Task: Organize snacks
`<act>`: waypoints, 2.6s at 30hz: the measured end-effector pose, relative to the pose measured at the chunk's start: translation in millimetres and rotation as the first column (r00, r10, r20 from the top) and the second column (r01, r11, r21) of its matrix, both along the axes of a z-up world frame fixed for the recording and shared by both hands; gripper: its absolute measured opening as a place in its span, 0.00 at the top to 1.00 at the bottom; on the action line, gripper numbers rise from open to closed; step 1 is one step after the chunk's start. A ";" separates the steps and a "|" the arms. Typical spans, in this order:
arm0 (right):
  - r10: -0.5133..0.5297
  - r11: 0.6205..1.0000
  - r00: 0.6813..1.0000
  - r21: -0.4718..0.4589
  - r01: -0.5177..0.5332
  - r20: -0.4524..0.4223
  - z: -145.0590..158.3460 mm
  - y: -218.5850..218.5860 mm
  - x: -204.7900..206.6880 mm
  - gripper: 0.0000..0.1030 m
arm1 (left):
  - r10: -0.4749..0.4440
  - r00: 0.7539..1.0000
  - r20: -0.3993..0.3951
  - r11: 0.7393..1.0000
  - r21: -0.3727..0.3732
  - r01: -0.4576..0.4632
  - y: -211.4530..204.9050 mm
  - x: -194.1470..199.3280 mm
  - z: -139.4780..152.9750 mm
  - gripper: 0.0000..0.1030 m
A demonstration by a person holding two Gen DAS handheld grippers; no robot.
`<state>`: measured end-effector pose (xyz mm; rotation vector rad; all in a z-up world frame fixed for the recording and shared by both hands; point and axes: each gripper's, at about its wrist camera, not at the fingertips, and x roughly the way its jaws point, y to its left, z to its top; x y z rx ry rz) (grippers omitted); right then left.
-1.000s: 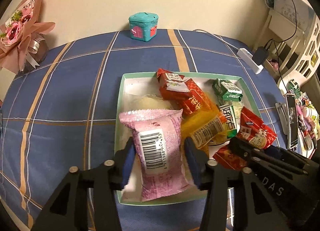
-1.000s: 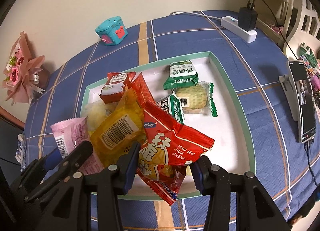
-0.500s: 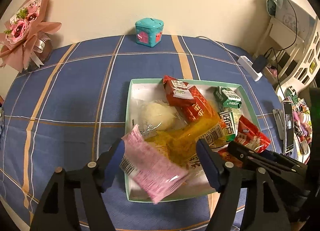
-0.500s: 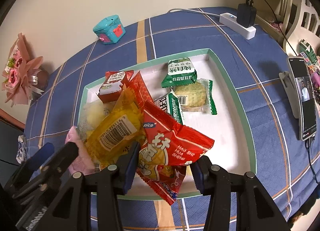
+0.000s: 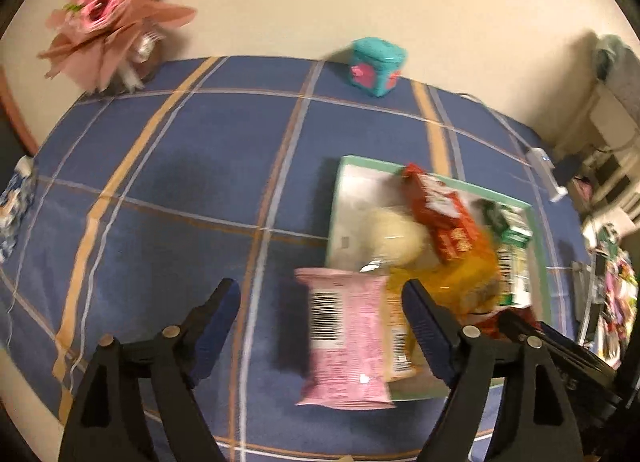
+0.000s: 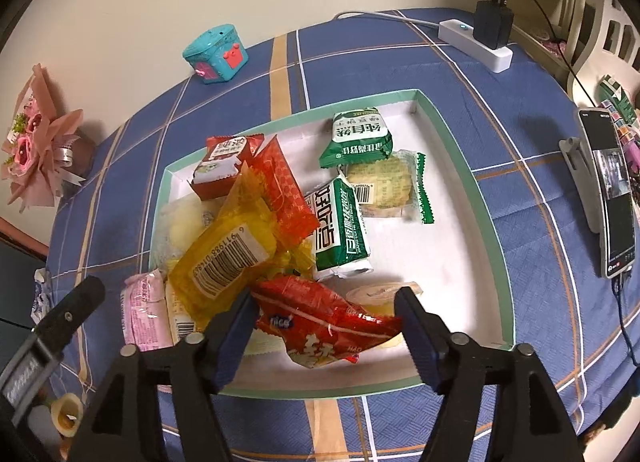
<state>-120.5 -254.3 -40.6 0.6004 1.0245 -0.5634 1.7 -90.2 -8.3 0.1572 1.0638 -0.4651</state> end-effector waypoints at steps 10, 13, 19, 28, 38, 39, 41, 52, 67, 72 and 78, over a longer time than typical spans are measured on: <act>0.029 0.999 1.000 -0.037 -0.029 0.000 2.2 8.3 1.4 0.11 | 0.099 0.995 0.020 0.987 0.123 -0.101 18.2 9.4 -13.3 0.04; 0.037 0.998 0.999 -0.050 -0.036 0.007 3.7 11.8 0.6 0.02 | 0.103 0.995 0.001 0.987 0.127 -0.102 22.8 9.4 -16.3 0.03; 0.035 0.997 0.999 -0.064 -0.034 0.023 7.4 14.4 -2.1 0.00 | 0.114 0.993 -0.004 0.981 0.156 -0.112 30.1 7.3 -16.1 0.03; 0.043 0.995 0.999 -0.086 -0.041 0.028 13.2 26.6 -7.9 0.00 | 0.113 0.993 0.016 0.974 0.197 -0.114 41.2 -2.5 -13.2 0.03; 0.075 0.990 0.995 -0.126 -0.067 0.058 28.1 50.7 -18.1 0.00 | 0.081 0.996 0.044 0.978 0.190 -0.088 50.2 -15.0 -2.1 0.03; 0.077 0.989 0.995 -0.128 -0.069 0.062 29.5 52.9 -19.3 0.00 | 0.079 0.996 0.051 0.977 0.193 -0.087 51.9 -16.8 -0.6 0.03; 0.082 0.989 0.994 -0.131 -0.072 0.072 31.9 56.8 -21.5 0.00 | 0.076 0.995 0.060 0.977 0.197 -0.087 54.9 -19.0 1.0 0.03; 0.101 0.984 0.991 -0.155 -0.086 0.087 41.5 76.2 -30.9 0.00 | 0.103 0.991 0.086 0.980 0.164 -0.116 80.1 -24.4 9.5 0.03; 0.115 0.981 0.991 -0.164 -0.102 0.071 43.6 80.9 -29.6 0.00 | 0.079 0.993 0.088 0.982 0.165 -0.093 80.0 -23.1 10.8 0.03; 0.115 0.980 0.991 -0.172 -0.101 0.075 45.0 81.7 -29.3 0.00 | 0.078 0.993 0.086 0.982 0.166 -0.091 79.4 -22.9 10.4 0.03; 0.118 0.979 0.991 -0.175 -0.104 0.071 45.1 82.1 -27.5 0.00 | 0.074 0.994 0.082 0.982 0.166 -0.087 80.8 -21.8 9.1 0.03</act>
